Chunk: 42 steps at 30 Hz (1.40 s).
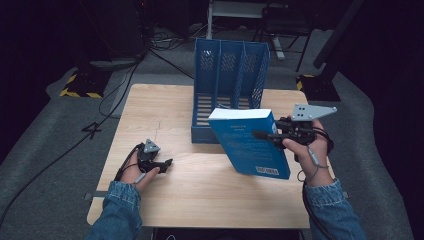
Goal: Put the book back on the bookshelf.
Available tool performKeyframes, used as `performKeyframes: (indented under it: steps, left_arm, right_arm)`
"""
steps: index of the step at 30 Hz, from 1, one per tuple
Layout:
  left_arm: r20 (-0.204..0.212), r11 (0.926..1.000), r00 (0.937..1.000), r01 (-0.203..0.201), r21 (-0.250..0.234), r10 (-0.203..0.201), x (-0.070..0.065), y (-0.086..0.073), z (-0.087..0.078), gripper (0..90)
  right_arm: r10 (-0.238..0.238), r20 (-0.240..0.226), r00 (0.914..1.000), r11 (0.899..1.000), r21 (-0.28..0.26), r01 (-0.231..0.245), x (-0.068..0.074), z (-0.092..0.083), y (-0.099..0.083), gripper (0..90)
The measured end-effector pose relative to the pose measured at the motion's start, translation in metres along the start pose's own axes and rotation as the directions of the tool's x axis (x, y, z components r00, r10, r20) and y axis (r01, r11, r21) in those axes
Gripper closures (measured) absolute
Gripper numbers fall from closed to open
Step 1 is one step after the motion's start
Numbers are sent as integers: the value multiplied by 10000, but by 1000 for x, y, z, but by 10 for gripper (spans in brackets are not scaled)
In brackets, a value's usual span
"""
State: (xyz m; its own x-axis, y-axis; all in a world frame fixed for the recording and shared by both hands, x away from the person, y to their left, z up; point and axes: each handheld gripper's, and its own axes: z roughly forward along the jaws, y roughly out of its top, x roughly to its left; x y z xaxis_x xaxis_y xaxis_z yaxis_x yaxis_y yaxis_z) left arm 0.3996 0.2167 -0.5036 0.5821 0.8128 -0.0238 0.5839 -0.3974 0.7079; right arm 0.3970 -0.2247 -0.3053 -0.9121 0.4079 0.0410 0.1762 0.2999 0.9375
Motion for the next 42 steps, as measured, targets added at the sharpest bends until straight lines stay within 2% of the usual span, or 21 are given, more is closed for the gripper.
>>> performKeyframes:
  steps: [2, 5, 6, 7, 9, 15, 18, 23, 27, 30, 34, 36, 42]
  left_arm:
    - [69, 10000, 10000, 36, -3, -36, 0, 0, 0, 280]
    - [9, 10000, 10000, 77, 35, -77, 0, 0, 1, 270]
    - [9, 10000, 10000, 77, 35, -77, 0, 0, 1, 266]
    - [-9, 10000, 10000, -35, 60, 35, 0, 1, 1, 263]
    - [-42, 10000, 10000, 15, 21, -15, 0, 1, 1, 261]
    - [-15, 10000, 10000, 0, 75, 0, 0, 1, 1, 261]
    - [-23, 10000, 10000, -36, 47, 36, 0, 1, 2, 257]
    - [39, 10000, 10000, 37, 51, -37, 1, 2, 2, 249]
    - [167, 9999, 9997, 167, -43, -166, 3, 1, 1, 248]
    - [-53, 10000, 10000, 35, 54, -35, 1, 2, 2, 248]
    - [-69, 9999, 10000, -55, 88, 56, 1, 2, 2, 247]
    - [-68, 9999, 10000, -51, 89, 52, 1, 2, 2, 247]
    - [-59, 10000, 10000, -43, 86, 44, 1, 2, 2, 246]
  right_arm:
    - [-12, 16, 10000, 10000, -43, 12, -1, -1, 3, 618]
    - [150, 125, 9998, 9987, -482, -144, -5, -4, 13, 618]
    - [150, 125, 9998, 9987, -482, -144, -5, -4, 13, 618]
    - [254, 292, 9993, 9972, -710, -232, -5, -6, 18, 618]
    - [284, 458, 9985, 9960, -854, -244, -4, -7, 22, 618]
    - [336, 507, 9981, 9948, -974, -285, -8, -7, 33, 618]
    - [258, 667, 9974, 9935, -1125, -182, -9, -8, 38, 618]
    - [526, 1031, 9933, 9899, -1362, -383, -16, -12, 44, 618]
    - [617, 1324, 9893, 9891, -1405, -428, -25, -15, 49, 618]
    - [674, 1614, 9846, 9884, -1452, -439, -34, -19, 53, 618]
    - [793, 1789, 9807, 9865, -1556, -513, -43, -22, 57, 618]
    - [917, 1992, 9757, 9837, -1701, -578, -54, -25, 61, 618]
    - [1160, 2188, 9689, 9775, -1982, -723, -72, -25, 68, 618]
